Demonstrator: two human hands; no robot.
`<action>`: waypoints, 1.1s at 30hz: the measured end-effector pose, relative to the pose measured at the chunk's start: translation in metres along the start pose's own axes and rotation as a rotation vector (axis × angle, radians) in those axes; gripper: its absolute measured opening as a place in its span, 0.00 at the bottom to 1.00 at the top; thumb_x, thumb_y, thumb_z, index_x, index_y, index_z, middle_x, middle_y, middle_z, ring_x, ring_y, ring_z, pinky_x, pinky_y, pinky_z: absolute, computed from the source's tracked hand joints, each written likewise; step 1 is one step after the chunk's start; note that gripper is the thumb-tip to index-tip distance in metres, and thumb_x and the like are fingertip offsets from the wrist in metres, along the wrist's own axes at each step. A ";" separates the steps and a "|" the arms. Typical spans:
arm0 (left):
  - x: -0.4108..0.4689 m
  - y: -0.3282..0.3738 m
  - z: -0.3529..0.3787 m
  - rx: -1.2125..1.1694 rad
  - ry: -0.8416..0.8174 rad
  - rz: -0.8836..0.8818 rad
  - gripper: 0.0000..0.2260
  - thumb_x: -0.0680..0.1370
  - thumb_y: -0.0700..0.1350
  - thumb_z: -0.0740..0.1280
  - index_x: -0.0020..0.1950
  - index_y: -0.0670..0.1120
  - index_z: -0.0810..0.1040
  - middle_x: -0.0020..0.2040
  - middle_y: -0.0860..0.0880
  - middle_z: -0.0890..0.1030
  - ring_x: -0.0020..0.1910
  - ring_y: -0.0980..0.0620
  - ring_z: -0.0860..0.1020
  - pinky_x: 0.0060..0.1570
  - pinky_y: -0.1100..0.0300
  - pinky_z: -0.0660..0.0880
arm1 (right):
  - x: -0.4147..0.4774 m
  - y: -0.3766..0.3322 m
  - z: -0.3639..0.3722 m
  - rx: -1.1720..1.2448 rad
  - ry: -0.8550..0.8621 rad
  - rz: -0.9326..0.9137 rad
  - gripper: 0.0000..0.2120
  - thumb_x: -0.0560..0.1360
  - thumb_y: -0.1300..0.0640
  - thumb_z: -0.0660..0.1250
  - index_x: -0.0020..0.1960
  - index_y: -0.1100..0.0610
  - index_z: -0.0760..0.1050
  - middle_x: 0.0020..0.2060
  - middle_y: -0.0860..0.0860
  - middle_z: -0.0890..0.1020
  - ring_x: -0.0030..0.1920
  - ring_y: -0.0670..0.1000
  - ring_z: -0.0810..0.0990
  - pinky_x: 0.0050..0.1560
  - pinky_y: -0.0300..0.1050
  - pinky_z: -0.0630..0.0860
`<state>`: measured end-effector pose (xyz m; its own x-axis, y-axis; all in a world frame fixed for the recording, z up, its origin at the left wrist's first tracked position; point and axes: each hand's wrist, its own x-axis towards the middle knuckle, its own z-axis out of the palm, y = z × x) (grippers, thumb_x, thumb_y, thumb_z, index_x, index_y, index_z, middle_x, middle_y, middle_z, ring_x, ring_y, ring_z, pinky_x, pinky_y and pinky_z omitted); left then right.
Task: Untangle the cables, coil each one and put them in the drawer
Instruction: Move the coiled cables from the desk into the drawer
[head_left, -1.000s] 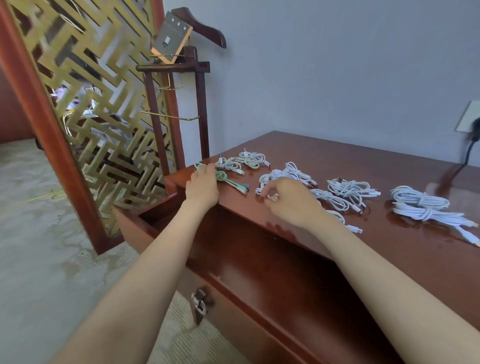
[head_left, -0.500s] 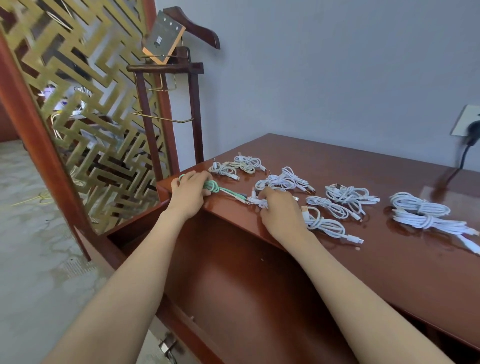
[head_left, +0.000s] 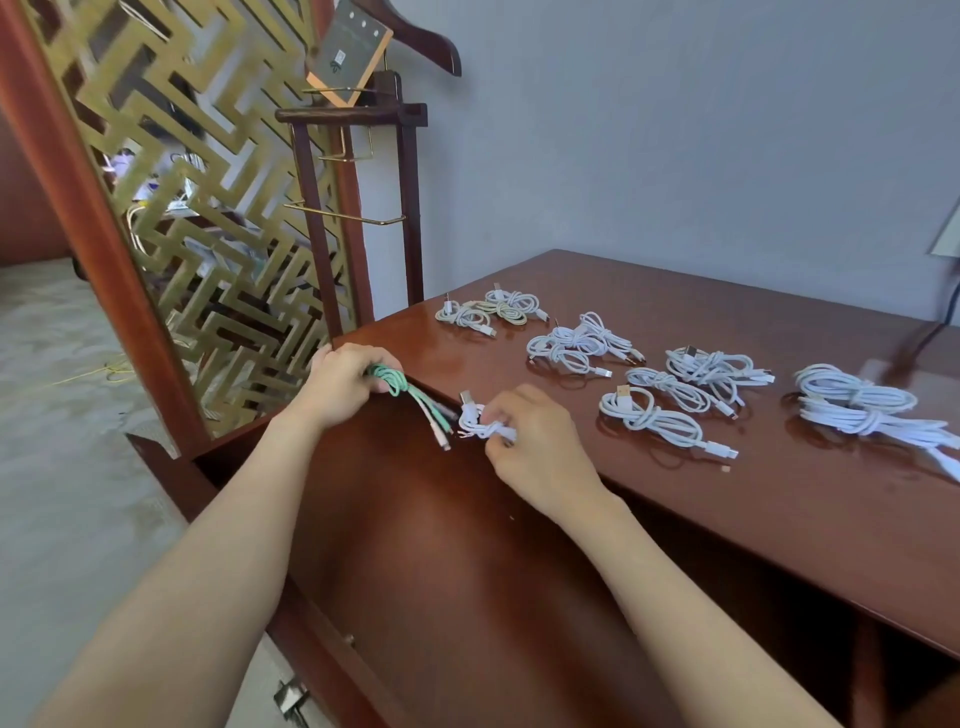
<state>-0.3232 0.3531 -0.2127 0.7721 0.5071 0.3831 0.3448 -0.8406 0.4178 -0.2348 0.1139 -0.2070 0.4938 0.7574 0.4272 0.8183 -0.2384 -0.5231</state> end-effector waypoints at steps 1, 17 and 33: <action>-0.001 -0.004 0.001 0.035 0.001 0.033 0.12 0.70 0.31 0.69 0.46 0.46 0.82 0.47 0.50 0.82 0.53 0.50 0.76 0.64 0.50 0.65 | -0.004 -0.002 0.004 -0.024 -0.039 -0.028 0.10 0.70 0.66 0.62 0.50 0.58 0.76 0.47 0.53 0.74 0.45 0.57 0.75 0.45 0.45 0.69; -0.008 -0.006 0.044 0.062 -0.174 -0.143 0.14 0.73 0.30 0.65 0.53 0.43 0.81 0.52 0.44 0.82 0.54 0.45 0.78 0.54 0.57 0.72 | -0.024 0.017 0.043 -0.071 -0.055 0.202 0.11 0.75 0.68 0.59 0.53 0.58 0.74 0.50 0.54 0.74 0.50 0.58 0.76 0.45 0.44 0.69; -0.020 0.052 0.015 0.092 0.401 -0.159 0.13 0.72 0.34 0.61 0.43 0.46 0.83 0.46 0.47 0.83 0.51 0.44 0.77 0.47 0.55 0.71 | -0.023 -0.018 0.017 -0.287 0.303 -0.293 0.11 0.68 0.58 0.56 0.33 0.55 0.75 0.31 0.49 0.77 0.30 0.52 0.77 0.22 0.38 0.70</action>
<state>-0.3128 0.2965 -0.2115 0.4439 0.6502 0.6166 0.5026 -0.7504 0.4294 -0.2655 0.1111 -0.2202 0.2596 0.6170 0.7429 0.9621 -0.2317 -0.1438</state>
